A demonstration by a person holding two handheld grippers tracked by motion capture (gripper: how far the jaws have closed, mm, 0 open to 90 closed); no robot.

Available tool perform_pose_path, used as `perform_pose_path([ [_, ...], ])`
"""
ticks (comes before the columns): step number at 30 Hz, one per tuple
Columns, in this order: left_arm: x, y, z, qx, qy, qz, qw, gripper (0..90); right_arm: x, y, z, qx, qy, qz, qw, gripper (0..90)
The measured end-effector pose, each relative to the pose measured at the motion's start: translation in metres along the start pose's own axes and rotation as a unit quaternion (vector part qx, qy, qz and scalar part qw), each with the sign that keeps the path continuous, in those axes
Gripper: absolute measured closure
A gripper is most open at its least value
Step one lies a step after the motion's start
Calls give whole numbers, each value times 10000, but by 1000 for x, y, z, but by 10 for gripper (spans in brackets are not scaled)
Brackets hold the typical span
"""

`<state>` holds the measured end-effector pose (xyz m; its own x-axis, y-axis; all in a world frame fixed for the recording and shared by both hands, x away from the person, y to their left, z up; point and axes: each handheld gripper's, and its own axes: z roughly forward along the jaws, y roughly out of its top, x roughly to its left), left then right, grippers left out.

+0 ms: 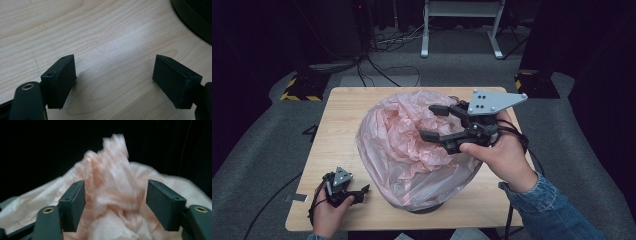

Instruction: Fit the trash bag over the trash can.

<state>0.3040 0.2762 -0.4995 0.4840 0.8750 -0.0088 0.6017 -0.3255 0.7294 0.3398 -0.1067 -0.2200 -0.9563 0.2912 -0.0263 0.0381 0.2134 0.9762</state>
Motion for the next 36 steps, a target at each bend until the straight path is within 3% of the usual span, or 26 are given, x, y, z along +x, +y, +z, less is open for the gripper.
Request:
perform_pose_path([
  [5, 2, 3, -9, -193, -70, -75, 9998, 189, -4, 2, -15, -340, -154, 35, 9993, 303],
  [10, 5, 9, -23, -399, -62, -82, 9992, 189, -12, -3, -31, -403, -384, 50, 9984, 304],
  [15, 6, 20, -40, -645, -93, -100, 9978, 193, -23, -13, -50, -317, -740, 105, 9967, 313],
  [22, 1, 37, -62, -888, -205, 73, 9958, 194, -34, -26, -68, 71, -1256, 63, 9920, 320],
  [26, -2, 50, -78, -1095, -270, 140, 9935, 194, -37, -34, -73, 246, -1351, 117, 9905, 321],
  [33, -12, 68, -111, -1564, -266, 296, 9869, 221, -36, -45, -76, 417, -1376, 165, 9895, 321],
  [36, -16, 75, -122, -1693, -370, 335, 9843, 220, -33, -47, -77, 485, -1378, 143, 9892, 322],
])
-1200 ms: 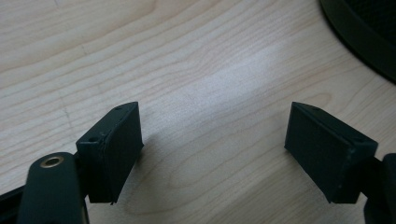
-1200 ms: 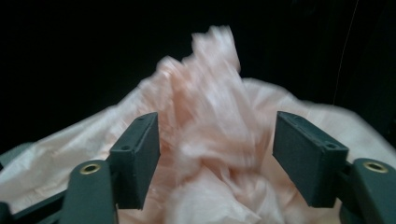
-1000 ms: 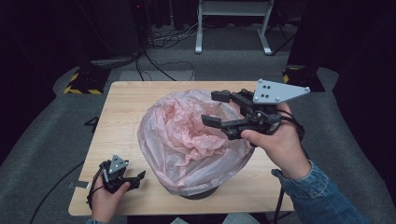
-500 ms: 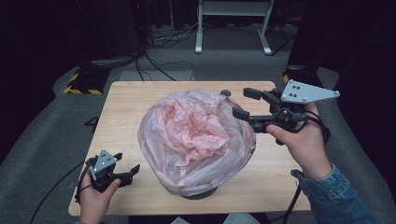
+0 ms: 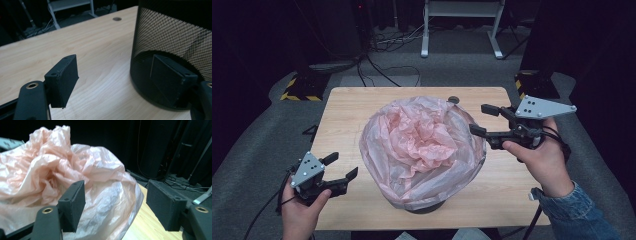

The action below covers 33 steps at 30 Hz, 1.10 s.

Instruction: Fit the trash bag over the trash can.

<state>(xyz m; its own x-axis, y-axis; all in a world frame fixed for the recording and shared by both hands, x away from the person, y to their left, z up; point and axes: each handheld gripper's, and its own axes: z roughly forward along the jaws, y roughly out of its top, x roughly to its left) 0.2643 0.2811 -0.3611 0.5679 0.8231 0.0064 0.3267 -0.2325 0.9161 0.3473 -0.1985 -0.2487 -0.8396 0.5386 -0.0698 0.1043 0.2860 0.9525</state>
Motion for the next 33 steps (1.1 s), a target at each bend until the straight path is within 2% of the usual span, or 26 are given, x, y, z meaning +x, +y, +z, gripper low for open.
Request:
perform_pose_path([
  [7, -12, 22, -11, -280, -266, 164, 9991, 215, 6, -10, -2, 134, 3, 10, 9999, 322],
  [16, -30, 47, -22, -637, -602, 311, 9957, 210, 18, -13, -7, 136, 161, -62, 9998, 322],
  [18, -33, 48, -20, -647, -740, 224, 9949, 211, 20, -14, -9, 149, 160, -80, 9997, 322],
  [21, -40, 44, -13, -509, -792, 308, 9951, 214, 24, -20, -12, 196, 68, -135, 9997, 322],
  [23, -41, 40, -9, -458, -828, 337, 9949, 214, 28, -25, -15, 243, 90, -151, 9995, 325],
  [28, -39, 36, -3, -406, -896, 337, 9946, 219, 31, -37, -20, 280, 94, -91, 9995, 323],
  [33, -40, 35, -1, -387, -972, 404, 9937, 226, 27, -52, -16, 432, 155, 27, 9989, 324],
])
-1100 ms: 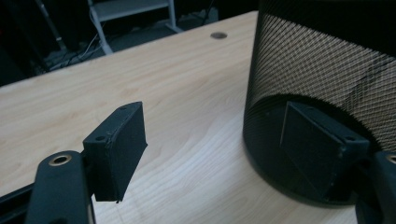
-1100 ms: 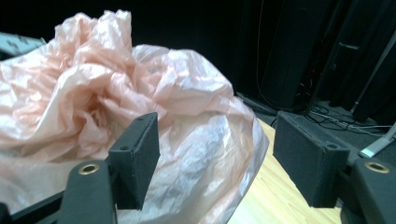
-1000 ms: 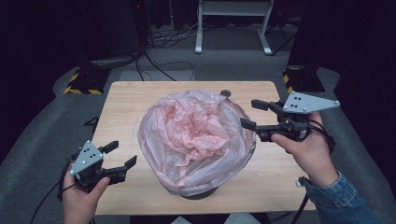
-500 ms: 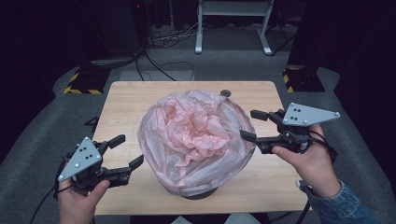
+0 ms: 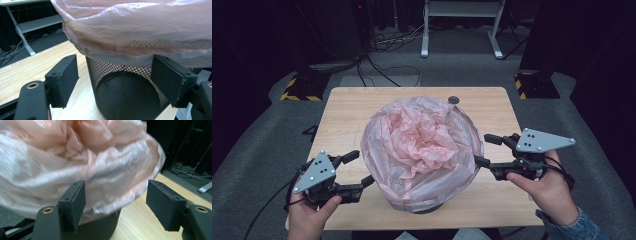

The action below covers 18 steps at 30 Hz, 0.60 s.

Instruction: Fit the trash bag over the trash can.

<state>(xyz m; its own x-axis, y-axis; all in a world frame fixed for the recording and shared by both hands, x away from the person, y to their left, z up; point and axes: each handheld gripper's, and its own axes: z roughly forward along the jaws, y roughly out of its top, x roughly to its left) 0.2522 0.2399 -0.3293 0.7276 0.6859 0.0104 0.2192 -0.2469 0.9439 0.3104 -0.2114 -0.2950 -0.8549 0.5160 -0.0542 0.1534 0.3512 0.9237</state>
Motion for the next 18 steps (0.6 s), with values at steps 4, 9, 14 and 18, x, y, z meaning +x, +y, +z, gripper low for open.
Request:
perform_pose_path([
  [4, -1, -1, 3, 71, -63, 65, 9999, 228, -1, -10, 7, 128, 66, 71, 9999, 326],
  [9, -2, -5, 7, 173, -103, 117, 9997, 226, -2, -20, 14, 238, 116, 132, 9996, 327],
  [14, -3, -10, 9, 289, -134, 155, 9994, 243, -2, -31, 20, 335, 172, 228, 9990, 327],
  [18, -2, -15, 12, 392, -137, 139, 9990, 247, -4, -40, 24, 394, 191, 336, 9985, 327],
])
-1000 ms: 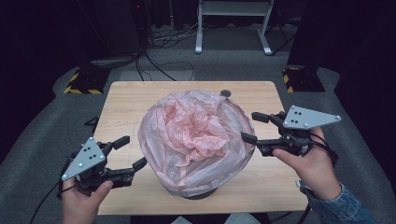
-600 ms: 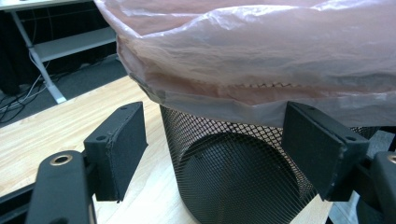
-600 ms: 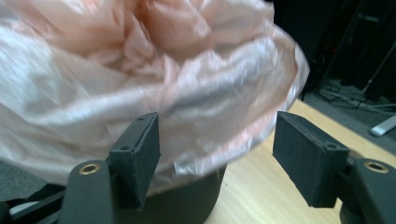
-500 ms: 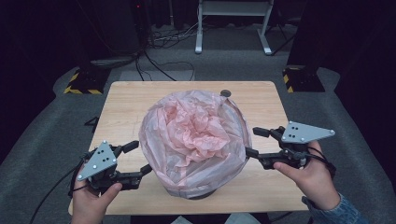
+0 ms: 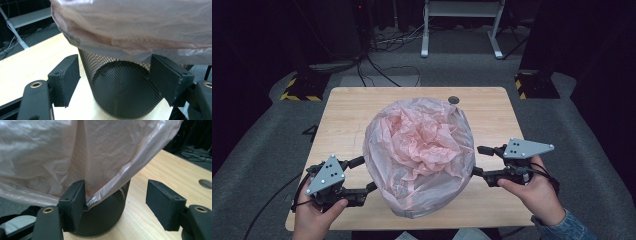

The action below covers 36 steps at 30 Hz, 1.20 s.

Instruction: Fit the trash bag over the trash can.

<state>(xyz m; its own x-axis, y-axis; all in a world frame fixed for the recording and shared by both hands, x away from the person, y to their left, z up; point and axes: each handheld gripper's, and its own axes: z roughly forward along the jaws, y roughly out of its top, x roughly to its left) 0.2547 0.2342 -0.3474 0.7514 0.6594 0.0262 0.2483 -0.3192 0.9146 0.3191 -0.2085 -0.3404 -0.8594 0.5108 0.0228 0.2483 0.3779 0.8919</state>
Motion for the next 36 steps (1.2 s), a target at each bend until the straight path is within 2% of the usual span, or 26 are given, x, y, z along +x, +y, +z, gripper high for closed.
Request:
perform_pose_path([
  [6, 2, -10, 6, 203, -16, -28, 9998, 253, -4, -12, 7, 91, 41, 148, 9998, 328],
  [10, 3, -15, 8, 243, -38, -70, 9997, 253, -7, -19, 13, 126, 83, 249, 9996, 327],
  [16, 4, -18, 2, 184, 9, -117, 9998, 252, -8, -24, 17, 181, 88, 289, 9994, 329],
  [20, 6, -15, -7, 71, 75, -142, 9998, 247, -8, -22, 11, 171, 77, 224, 9996, 340],
  [25, 7, 0, -21, -169, 212, -142, 9995, 238, -6, -8, -8, -160, 38, 141, 9998, 328],
  [30, 7, 23, -31, -419, 306, -33, 9986, 237, 0, 20, -31, -596, 26, -31, 9982, 321],
  [36, 2, 52, -34, -595, 366, 146, 9974, 237, 13, 54, -37, -889, 180, -364, 9952, 311],
])
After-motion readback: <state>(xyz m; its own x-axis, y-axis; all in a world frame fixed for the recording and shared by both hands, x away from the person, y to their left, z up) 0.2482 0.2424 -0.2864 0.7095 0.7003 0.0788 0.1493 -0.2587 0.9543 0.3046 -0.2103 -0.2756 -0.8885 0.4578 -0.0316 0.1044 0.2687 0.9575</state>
